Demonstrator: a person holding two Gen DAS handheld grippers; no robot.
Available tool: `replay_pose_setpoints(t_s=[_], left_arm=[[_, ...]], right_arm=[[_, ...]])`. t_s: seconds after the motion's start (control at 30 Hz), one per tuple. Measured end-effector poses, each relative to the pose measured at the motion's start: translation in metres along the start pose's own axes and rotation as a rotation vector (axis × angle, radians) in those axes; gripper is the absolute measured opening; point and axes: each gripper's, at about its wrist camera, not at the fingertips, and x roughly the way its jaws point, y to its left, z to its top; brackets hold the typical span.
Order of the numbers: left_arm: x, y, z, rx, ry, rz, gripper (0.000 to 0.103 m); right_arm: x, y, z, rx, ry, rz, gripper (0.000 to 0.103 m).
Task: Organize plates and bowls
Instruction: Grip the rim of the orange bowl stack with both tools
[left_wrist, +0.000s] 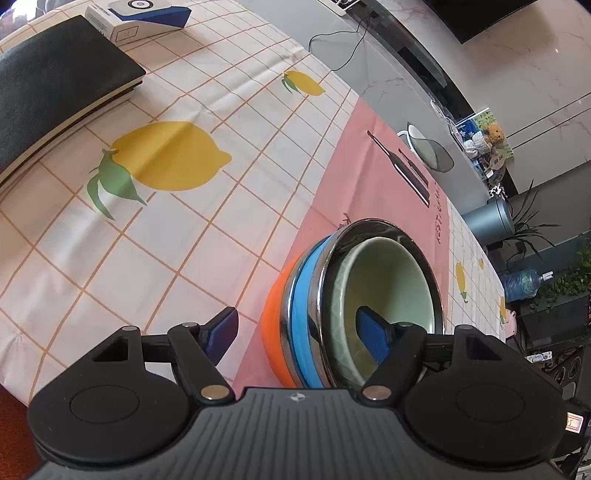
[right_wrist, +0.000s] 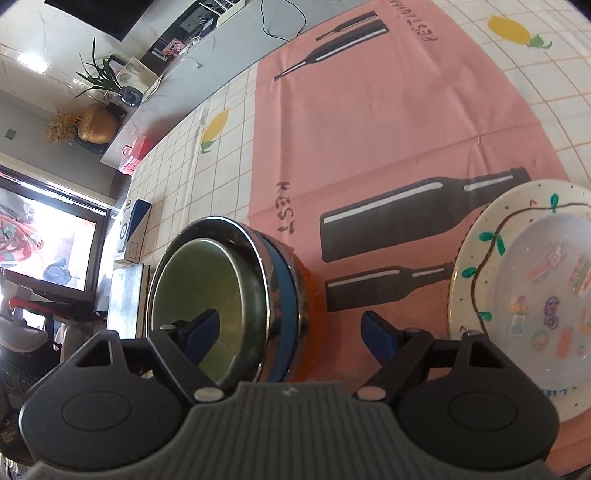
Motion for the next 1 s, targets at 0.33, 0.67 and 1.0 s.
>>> replay_pose_setpoints(t_s=[0.33,0.67,1.0], left_arm=[[0.013,-0.003,-0.006,0.005,-0.002,0.029,0.081],[0.019,-0.002,-0.009,-0.015,0.008,-0.023,0.063],[0.017,-0.009,-0.009,0.033,-0.001,-0.022,0.064]], right_arm=[[0.008,-0.006,-0.001,0.026,0.007,0.018,0.068],[0.009,-0.008,-0.001,0.038,0.000,0.076,0.055],[0.008,-0.011,-0.001,0.052,-0.005,0.059,0.042]])
